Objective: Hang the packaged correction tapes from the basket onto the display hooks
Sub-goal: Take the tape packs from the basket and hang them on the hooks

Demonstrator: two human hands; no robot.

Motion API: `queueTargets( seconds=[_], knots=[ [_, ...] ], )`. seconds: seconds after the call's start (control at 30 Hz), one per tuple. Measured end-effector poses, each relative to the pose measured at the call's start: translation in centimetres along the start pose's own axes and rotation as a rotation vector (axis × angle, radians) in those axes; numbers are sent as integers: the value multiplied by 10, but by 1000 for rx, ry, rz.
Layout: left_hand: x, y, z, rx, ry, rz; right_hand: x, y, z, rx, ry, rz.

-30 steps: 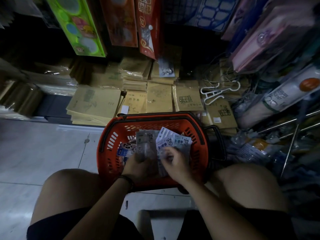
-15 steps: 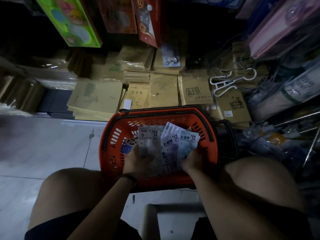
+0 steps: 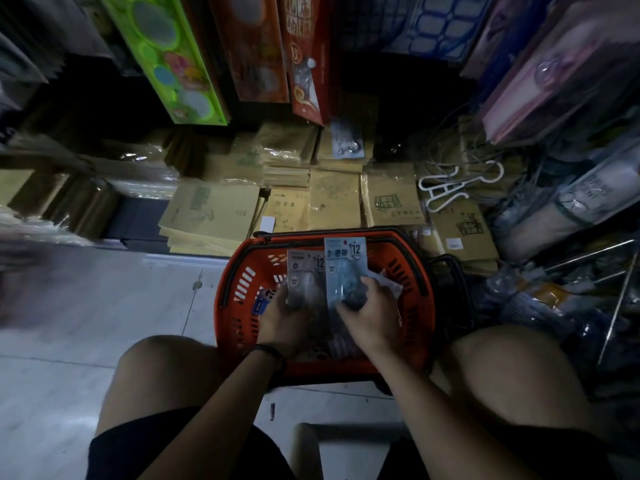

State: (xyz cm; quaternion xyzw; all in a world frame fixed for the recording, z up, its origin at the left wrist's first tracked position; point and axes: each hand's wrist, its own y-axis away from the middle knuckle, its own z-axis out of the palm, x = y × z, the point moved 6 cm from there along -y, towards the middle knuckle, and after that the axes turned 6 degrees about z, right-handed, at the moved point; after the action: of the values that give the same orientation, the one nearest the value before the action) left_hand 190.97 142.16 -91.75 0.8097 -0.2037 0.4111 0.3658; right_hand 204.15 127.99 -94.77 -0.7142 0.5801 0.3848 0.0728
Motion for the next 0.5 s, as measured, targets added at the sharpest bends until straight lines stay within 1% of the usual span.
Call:
queueTargets(
  seconds=[0.07,0.13,0.2,0.3,0.43,0.5],
  knots=[
    [5,7,0,16,179,-10,-13,11,-17,23,-48,-64],
    [23,21,1,-46,358,-4,-25,24,-36,52,-76,-127],
    [42,33,1,-102,456,15,-34,36,-54,81,-106,-183],
    [68,41,-5,-135,518,21,-47,53,-80,102,-103,-259],
    [114,53,-7,-182,455,107,-71,70,-122,164,-73,-342],
    [138,56,-11,-162,456,159,-88,76,-145,188,-67,-400]
  ],
)
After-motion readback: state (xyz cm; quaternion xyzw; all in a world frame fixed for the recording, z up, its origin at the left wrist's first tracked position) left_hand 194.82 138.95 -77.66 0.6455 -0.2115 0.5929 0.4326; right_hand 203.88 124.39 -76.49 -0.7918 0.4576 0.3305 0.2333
